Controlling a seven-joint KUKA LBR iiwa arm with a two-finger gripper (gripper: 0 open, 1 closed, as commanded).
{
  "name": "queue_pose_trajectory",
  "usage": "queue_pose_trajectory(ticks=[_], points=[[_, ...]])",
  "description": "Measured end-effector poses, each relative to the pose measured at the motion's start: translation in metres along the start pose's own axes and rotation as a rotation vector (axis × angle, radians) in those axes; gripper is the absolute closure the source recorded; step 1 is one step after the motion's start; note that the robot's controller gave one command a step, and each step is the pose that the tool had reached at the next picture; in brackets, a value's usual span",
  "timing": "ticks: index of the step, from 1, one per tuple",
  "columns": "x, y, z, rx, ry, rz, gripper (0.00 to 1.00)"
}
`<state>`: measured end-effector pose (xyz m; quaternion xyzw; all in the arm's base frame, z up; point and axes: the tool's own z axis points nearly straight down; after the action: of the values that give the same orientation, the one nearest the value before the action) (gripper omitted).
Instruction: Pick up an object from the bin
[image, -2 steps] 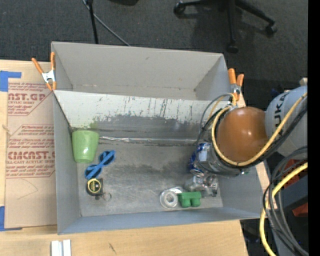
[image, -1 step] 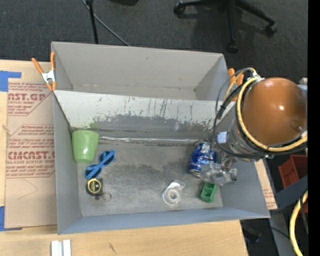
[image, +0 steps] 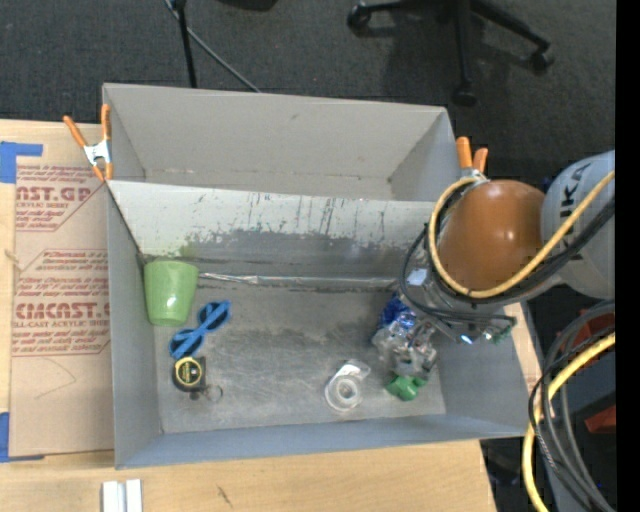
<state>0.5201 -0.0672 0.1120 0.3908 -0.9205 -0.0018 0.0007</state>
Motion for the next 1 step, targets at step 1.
queue_pose_trajectory(ticks=[1], points=[[-0.0004, -0.0007, -0.0013, 0.003, -0.001, -0.001, 0.0]])
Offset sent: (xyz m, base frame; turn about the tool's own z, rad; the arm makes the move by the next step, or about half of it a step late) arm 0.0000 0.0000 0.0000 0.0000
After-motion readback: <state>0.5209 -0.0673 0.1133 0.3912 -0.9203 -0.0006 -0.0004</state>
